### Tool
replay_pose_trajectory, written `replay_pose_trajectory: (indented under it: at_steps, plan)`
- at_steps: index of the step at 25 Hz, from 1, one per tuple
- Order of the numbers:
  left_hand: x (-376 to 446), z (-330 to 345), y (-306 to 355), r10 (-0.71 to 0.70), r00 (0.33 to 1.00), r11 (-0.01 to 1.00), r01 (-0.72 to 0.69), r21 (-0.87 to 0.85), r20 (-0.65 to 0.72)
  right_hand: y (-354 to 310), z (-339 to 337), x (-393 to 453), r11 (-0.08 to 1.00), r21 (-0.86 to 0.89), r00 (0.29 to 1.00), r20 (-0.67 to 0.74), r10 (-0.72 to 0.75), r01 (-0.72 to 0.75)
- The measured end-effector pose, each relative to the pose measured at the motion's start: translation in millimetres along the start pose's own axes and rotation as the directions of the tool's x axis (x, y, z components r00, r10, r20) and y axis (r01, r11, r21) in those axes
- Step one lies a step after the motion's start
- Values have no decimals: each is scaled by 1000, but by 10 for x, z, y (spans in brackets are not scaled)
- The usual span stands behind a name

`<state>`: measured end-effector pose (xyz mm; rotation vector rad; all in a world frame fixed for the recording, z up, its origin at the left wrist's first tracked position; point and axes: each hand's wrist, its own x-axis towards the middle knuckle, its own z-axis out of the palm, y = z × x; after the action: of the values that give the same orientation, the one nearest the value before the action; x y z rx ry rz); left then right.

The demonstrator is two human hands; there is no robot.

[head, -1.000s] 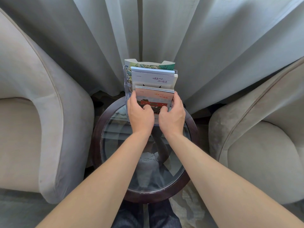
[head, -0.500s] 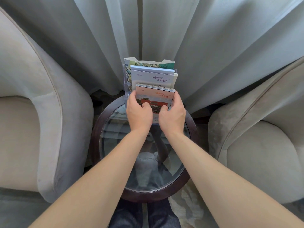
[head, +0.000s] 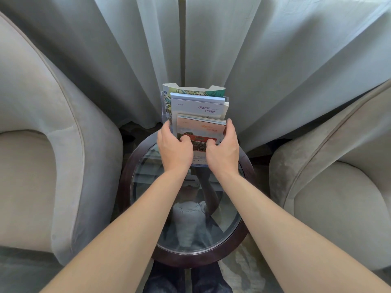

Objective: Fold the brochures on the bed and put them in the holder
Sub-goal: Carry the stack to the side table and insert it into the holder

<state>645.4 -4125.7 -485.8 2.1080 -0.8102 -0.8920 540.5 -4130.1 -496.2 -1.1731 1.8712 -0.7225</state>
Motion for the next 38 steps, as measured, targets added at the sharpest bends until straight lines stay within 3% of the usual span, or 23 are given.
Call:
replay_pose_trajectory:
  at_steps: [4,9,17,26,38]
  plan:
    - [110,-100,161,123,992,991,-122,-54,19,-151,-31,98,999,21,998,-42,-46,47]
    - [157,-69,210,104,990,994,-102,-25,91,-239,-26,98,998,25,997,-56,-61,63]
    - [192,-78,200,153,985,988,-153,1,86,-243,-68,101,995,42,990,-112,-82,87]
    - [54,-37,155,193,979,979,-187,-82,67,-232,-1,13,990,59,968,-224,-114,130]
    - [134,-66,152,172,979,985,-173,-6,107,-208,-82,29,995,62,985,-161,-66,77]
